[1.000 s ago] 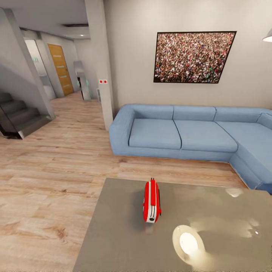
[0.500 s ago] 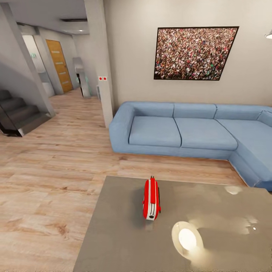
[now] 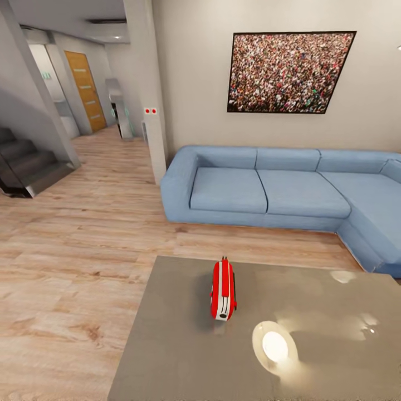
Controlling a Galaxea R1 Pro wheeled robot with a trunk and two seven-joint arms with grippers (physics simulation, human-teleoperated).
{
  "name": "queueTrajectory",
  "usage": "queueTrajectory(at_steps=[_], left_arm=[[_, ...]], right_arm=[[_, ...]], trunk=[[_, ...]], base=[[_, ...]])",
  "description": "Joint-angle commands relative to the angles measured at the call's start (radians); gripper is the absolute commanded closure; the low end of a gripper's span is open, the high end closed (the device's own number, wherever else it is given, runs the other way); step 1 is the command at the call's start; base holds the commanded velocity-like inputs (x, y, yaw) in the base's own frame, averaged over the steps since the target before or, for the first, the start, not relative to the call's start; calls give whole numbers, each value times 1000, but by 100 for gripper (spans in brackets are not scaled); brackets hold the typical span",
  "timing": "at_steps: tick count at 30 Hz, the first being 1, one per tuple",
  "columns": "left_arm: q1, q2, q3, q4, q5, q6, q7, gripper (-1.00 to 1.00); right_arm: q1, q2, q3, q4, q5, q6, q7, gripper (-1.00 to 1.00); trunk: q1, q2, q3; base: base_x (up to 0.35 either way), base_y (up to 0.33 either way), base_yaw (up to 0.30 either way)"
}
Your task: Turn on the radio receiver that's on the table in the living room.
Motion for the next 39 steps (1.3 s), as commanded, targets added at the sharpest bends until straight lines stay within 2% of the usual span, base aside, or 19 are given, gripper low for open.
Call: queueTrajectory(at_steps=[1,39], left_arm=[[0,-1,0,0,0,-1,1,-100],[0,-3,-2,3,-1,-4,2,-100]], right_arm=[[0,0,0,0,0,0,0,-100],[0,-3,0,0,0,0,0,-100]], trunk=[[0,0,-2],[0,0,-63]], base=[[0,0,0],[0,0,0]])
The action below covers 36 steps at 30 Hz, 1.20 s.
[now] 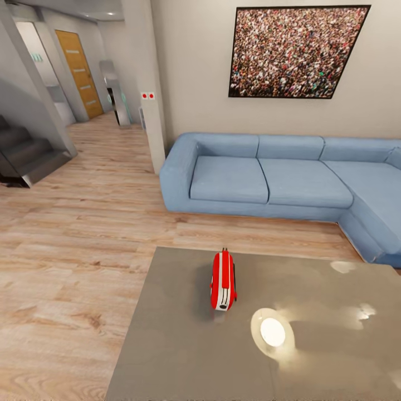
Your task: Turn on the radio receiver that's on the table in the living room.
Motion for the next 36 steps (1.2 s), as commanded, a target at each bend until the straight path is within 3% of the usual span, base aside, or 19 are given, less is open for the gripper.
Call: queueTrajectory(at_steps=[1,36], left_arm=[[0,0,0,0,0,0,0,-100],[0,0,0,0,0,0,0,-100]], right_arm=[[0,0,0,0,0,0,0,-100],[0,2,0,0,0,0,1,-100]], trunk=[[0,0,-2],[0,0,-58]], base=[[0,0,0],[0,0,0]])
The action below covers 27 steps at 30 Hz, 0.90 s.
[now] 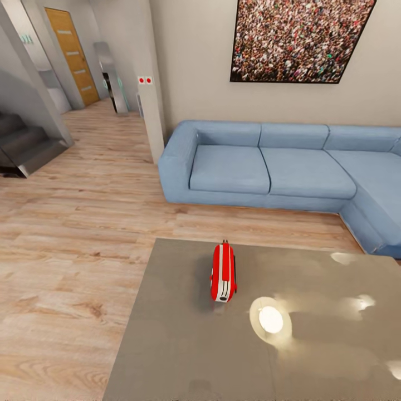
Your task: Turn on the radio receiver that's on the table in the living room.
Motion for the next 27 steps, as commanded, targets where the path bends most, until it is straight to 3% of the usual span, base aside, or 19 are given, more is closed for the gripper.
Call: queueTrajectory(at_steps=[1,27], left_arm=[[0,0,0,0,0,0,0,-100],[0,1,0,-1,0,-2,0,-100]], right_arm=[[0,0,0,0,0,0,0,-100],[0,0,0,0,0,0,1,-100]], trunk=[[0,0,-2],[0,0,-44]], base=[[0,0,0],[0,0,0]])
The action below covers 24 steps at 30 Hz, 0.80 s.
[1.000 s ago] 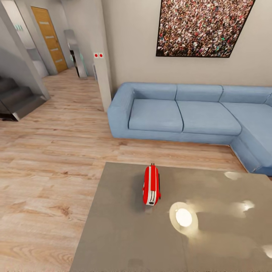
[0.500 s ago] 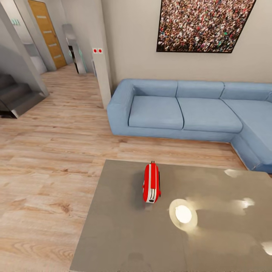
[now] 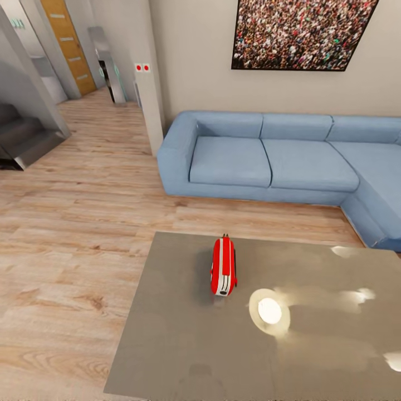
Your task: Turn on the radio receiver that's on the table in the living room.
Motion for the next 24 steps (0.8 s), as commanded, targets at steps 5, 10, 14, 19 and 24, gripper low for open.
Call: queueTrajectory(at_steps=[5,10,14,19,24], left_arm=[[0,0,0,-1,0,0,0,-100],[0,1,1,-4,1,-1,0,-100],[0,2,1,-32,1,-1,-2,-100],[0,2,1,-81,2,0,-9,-100],[0,3,1,-158,2,11,-12,-100]], right_arm=[[0,0,0,0,0,0,0,-100],[0,-1,-1,0,1,-1,0,-100],[0,-2,-2,0,2,-1,-3,-100],[0,-5,-3,-13,5,1,-8,-100],[0,-9,-2,-81,7,10,-8,-100]], trunk=[[0,0,-8],[0,0,-16],[0,0,-23],[0,0,-31],[0,0,-39]], base=[[0,0,0],[0,0,0],[0,0,0],[0,0,0],[0,0,0]])
